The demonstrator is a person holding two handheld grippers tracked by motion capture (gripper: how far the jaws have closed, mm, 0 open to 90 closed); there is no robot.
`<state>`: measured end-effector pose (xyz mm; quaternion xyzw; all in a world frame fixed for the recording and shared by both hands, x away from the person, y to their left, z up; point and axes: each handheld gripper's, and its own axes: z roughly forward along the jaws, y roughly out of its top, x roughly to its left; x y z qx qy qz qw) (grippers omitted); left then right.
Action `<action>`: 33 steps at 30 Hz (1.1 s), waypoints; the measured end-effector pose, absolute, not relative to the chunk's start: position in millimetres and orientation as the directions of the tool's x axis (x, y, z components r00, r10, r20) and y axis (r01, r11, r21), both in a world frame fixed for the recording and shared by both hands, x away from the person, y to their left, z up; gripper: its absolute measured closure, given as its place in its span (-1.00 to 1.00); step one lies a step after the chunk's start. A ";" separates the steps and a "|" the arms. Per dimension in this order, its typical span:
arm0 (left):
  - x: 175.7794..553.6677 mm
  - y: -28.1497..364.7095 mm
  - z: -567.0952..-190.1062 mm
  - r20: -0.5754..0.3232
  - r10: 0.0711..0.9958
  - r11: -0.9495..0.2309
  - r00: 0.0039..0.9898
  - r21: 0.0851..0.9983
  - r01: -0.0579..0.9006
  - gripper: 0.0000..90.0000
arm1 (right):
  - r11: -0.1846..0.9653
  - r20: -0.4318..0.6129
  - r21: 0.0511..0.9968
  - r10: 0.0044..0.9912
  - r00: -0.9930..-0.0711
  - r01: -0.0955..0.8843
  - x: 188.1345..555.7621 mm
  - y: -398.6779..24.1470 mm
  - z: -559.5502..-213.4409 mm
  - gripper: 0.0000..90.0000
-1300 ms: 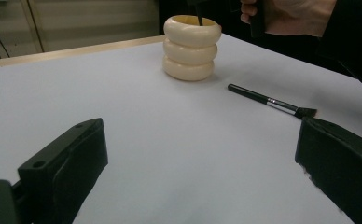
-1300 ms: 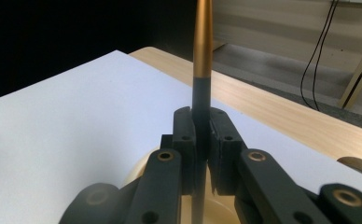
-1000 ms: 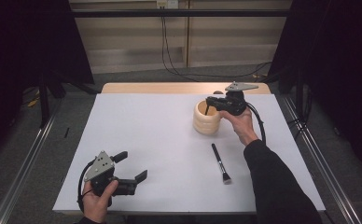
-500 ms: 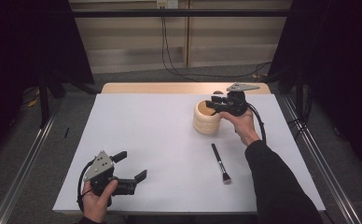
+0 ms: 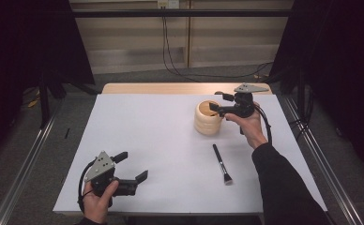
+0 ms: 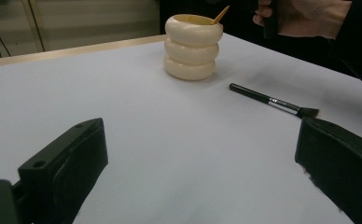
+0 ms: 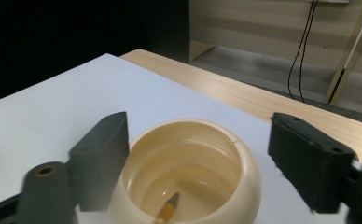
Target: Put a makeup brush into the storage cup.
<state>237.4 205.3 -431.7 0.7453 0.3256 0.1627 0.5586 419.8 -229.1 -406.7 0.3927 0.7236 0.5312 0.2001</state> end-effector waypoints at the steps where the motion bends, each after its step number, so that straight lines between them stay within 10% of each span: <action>1: 237.6 205.5 -431.7 -0.122 0.664 -0.165 0.737 0.939 0.303 -0.95 | 0.126 0.126 0.928 0.781 -0.612 0.351 417.9 -229.6 -406.1 -0.64; 33: 237.9 206.0 -431.4 -0.123 0.674 -0.155 0.728 0.940 0.302 -0.95 | 0.102 0.123 0.936 0.802 -0.585 0.337 364.5 -246.7 -409.0 -0.97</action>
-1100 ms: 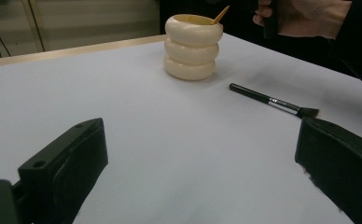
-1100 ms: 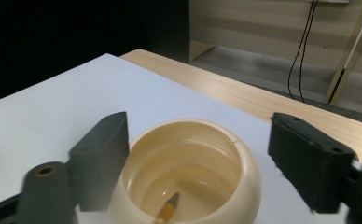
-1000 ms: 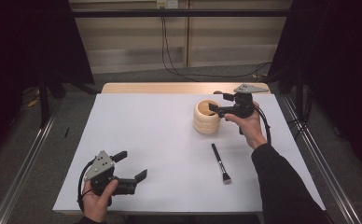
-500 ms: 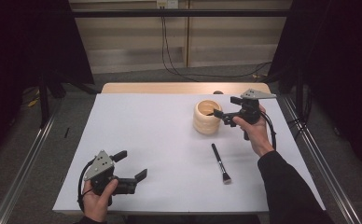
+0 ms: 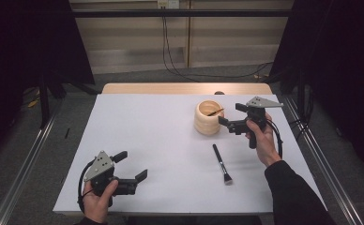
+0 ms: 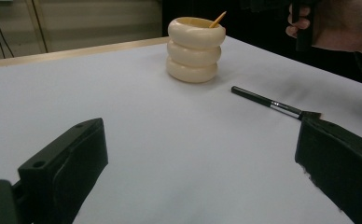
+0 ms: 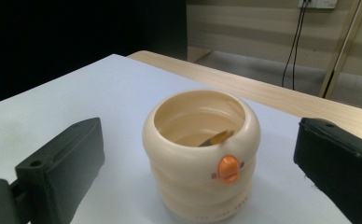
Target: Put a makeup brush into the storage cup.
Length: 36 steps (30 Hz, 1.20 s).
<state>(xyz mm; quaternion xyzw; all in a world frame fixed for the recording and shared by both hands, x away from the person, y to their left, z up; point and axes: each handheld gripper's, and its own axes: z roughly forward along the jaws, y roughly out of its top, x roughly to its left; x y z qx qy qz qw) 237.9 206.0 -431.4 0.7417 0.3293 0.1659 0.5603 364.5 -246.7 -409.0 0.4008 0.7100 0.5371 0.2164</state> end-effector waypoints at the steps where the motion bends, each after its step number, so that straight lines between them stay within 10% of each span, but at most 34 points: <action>1: 238.0 206.3 -431.3 -0.124 0.670 -0.154 0.732 0.941 0.300 -0.95 | 0.102 0.120 0.938 0.802 -0.585 0.332 361.2 -247.0 -409.4 -0.97; 36: 234.0 212.7 -429.6 -0.136 0.694 -0.120 0.707 0.947 0.299 -0.95 | 0.073 0.102 0.950 0.847 -0.521 0.305 269.7 -269.5 -427.3 -0.98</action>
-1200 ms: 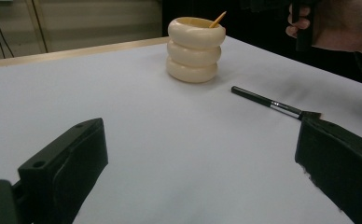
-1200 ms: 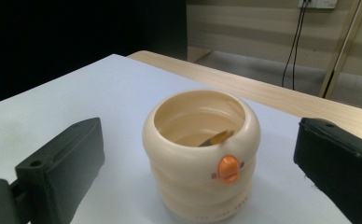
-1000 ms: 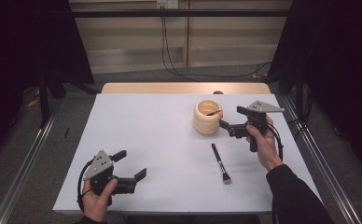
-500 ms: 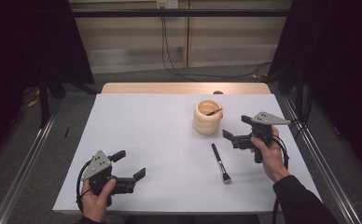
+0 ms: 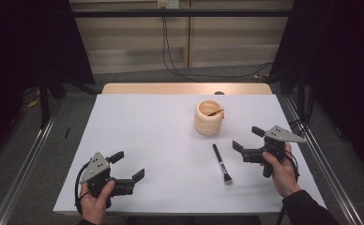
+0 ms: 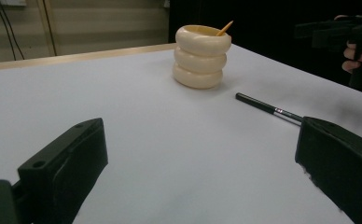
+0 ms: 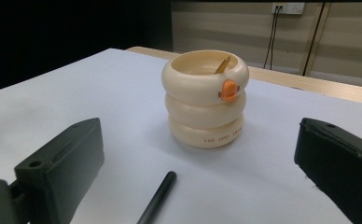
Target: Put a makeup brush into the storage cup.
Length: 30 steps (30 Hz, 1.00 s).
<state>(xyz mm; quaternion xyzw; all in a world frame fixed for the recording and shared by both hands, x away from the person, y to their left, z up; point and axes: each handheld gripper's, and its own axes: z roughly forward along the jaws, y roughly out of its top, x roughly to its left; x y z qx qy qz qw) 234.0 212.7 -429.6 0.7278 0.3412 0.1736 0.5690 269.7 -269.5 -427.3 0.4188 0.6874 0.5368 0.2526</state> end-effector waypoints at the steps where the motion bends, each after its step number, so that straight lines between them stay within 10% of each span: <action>1: 234.0 212.6 -429.6 -0.135 0.694 -0.120 0.707 0.947 0.299 -0.95 | 0.074 0.101 0.950 0.847 -0.522 0.304 265.1 -270.4 -428.2 -0.98; 30: 233.6 213.1 -428.7 -0.121 0.694 -0.125 0.710 0.950 0.284 -0.95 | 0.061 0.088 0.955 0.875 -0.476 0.289 207.3 -299.6 -433.5 -0.99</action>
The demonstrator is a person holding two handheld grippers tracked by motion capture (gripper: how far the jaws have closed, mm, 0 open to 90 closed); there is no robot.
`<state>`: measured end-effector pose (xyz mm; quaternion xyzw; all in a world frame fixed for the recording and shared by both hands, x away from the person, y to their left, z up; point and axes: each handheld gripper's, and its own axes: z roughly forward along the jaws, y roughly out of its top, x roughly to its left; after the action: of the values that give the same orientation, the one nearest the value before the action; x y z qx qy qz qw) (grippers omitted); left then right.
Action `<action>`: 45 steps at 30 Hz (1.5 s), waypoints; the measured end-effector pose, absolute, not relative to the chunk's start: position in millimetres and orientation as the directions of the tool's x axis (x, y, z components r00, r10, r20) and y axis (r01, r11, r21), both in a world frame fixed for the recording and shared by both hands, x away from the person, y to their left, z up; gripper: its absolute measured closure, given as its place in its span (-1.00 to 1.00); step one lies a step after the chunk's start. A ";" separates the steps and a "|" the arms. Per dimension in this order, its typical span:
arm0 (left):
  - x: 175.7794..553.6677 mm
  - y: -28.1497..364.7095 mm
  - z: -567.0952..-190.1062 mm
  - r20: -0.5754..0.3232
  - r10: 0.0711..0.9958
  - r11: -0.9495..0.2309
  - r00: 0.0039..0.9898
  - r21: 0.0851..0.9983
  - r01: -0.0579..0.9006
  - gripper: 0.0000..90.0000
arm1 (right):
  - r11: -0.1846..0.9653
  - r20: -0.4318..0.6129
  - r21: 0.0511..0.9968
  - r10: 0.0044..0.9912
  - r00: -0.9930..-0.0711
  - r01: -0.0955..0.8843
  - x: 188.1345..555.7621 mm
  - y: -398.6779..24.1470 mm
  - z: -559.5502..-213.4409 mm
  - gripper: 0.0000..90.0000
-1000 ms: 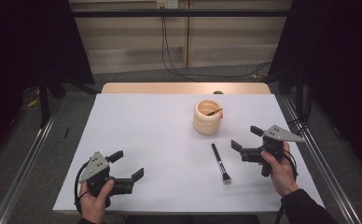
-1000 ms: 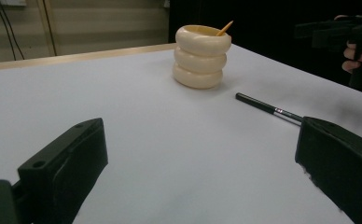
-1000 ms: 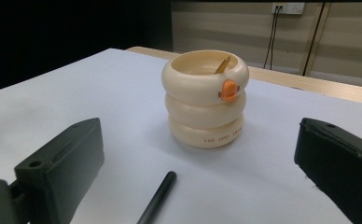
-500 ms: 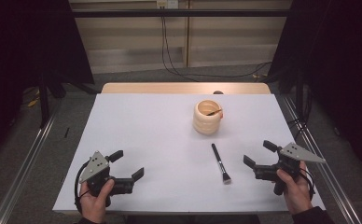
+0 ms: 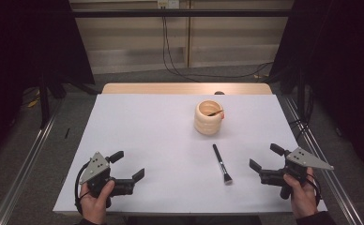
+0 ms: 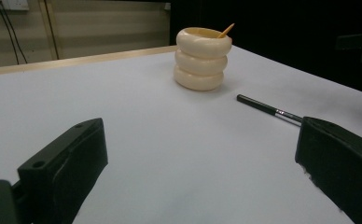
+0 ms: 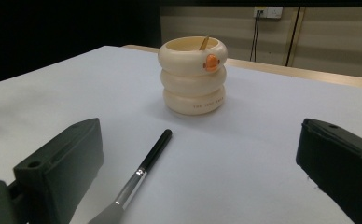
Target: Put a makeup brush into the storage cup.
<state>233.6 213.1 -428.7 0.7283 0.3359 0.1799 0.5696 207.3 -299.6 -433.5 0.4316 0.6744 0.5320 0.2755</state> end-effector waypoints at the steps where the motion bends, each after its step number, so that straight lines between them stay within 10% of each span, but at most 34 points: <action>1: 233.0 213.1 -428.5 -0.123 0.699 -0.122 0.704 0.950 0.286 -0.95 | 0.067 0.086 0.954 0.874 -0.478 0.294 207.7 -299.7 -433.6 -0.99; 45: 231.1 210.0 -427.6 -0.109 0.698 -0.133 0.708 0.951 0.278 -0.95 | 0.275 0.086 0.852 0.765 -0.638 0.445 267.4 -253.0 -429.0 -0.80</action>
<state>231.1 210.0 -427.6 0.7296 0.3344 0.1853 0.5670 267.4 -253.0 -429.0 0.3880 0.7793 0.4603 0.1739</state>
